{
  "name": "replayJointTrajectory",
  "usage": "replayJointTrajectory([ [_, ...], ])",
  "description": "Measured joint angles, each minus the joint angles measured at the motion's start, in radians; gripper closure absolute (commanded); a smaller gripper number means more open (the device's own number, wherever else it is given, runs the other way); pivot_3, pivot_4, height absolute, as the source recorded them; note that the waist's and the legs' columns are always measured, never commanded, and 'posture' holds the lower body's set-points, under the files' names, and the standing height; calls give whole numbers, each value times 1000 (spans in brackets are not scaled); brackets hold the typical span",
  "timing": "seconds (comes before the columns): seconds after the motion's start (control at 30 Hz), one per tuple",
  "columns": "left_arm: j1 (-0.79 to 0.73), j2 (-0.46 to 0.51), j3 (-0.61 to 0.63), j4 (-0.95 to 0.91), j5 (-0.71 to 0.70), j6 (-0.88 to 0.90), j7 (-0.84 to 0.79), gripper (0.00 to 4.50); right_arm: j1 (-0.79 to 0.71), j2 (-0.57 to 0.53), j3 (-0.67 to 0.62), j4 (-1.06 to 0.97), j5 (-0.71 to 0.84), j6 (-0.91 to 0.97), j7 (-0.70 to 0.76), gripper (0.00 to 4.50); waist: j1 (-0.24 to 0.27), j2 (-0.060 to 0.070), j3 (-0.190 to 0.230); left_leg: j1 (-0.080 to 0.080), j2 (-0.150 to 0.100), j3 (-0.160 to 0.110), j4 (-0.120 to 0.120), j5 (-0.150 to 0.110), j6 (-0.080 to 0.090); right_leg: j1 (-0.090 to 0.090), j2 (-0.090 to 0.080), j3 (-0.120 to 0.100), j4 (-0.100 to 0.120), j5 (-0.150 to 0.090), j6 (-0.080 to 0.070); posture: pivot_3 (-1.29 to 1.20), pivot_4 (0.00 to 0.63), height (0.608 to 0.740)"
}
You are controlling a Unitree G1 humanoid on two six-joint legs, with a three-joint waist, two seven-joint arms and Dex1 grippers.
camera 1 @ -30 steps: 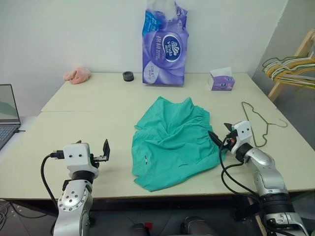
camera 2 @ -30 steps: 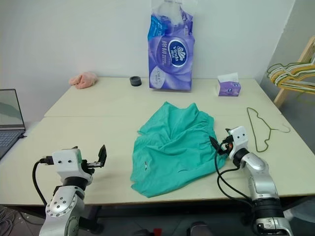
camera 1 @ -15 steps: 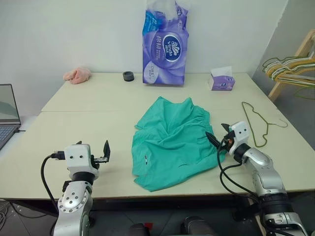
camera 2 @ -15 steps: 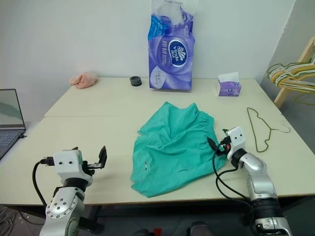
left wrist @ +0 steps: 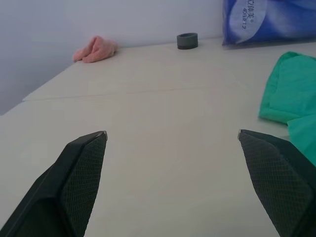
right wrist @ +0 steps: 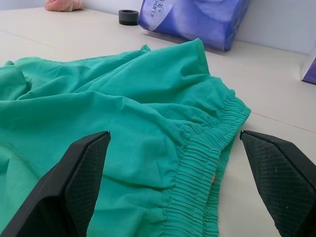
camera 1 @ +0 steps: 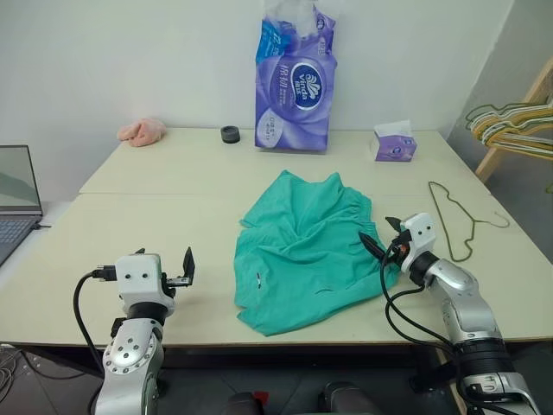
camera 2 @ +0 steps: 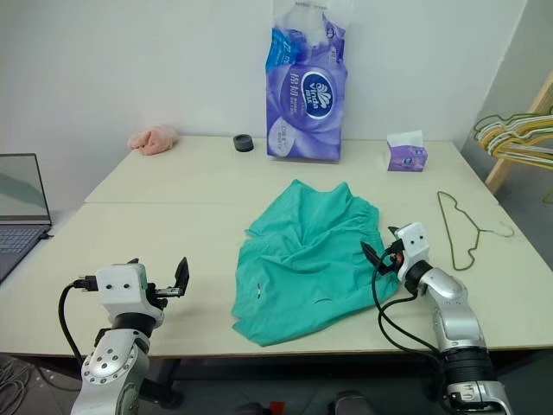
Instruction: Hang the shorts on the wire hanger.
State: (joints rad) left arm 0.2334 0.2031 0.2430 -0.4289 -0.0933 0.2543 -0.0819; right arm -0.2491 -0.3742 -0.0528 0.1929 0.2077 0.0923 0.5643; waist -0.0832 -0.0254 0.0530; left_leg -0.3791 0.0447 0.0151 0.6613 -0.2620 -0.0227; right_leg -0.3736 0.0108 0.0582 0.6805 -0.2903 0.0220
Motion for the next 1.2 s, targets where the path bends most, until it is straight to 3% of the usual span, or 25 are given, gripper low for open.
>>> replayJointTrajectory([
  [0.3,-1,9,-1,0,-3,0,-24,0,0,0,0,0,-1,0,-3,8,0,0,0,1,1,6,0,0,0,-2,2,5,0,-1,1,-54,15,740],
  [0.4,10,16,-4,-11,-83,-1,-108,0,0,-1,1,-1,-1,0,4,8,0,0,0,1,2,10,0,0,0,-3,2,8,0,-1,1,-63,19,740],
  [0.57,38,172,-107,-53,-122,7,-318,0,-5,-77,40,-68,54,53,173,8,-4,2,2,1,2,14,-1,0,0,-5,2,12,0,-1,1,-105,28,740],
  [0.77,-20,358,-192,-79,-241,142,-552,0,21,-351,119,-364,191,251,505,8,-7,4,6,1,3,13,-2,0,0,-7,2,11,0,-1,1,-143,31,740],
  [0.93,-62,514,-298,-93,-274,209,-734,0,86,-480,152,-486,224,316,636,8,-26,4,8,1,3,14,-2,-1,0,-7,2,11,0,-5,-4,-173,35,740],
  [1.03,-108,543,-370,-90,-256,219,-786,0,108,-488,154,-513,220,313,643,8,-40,3,11,1,3,14,-2,-1,0,-7,2,12,0,-4,-4,-186,39,740],
  [1.2,-158,511,-415,-22,-196,218,-756,0,144,-480,152,-510,203,276,633,8,-64,0,14,1,3,14,-1,-1,0,-7,2,12,0,-3,-2,-196,41,740],
])
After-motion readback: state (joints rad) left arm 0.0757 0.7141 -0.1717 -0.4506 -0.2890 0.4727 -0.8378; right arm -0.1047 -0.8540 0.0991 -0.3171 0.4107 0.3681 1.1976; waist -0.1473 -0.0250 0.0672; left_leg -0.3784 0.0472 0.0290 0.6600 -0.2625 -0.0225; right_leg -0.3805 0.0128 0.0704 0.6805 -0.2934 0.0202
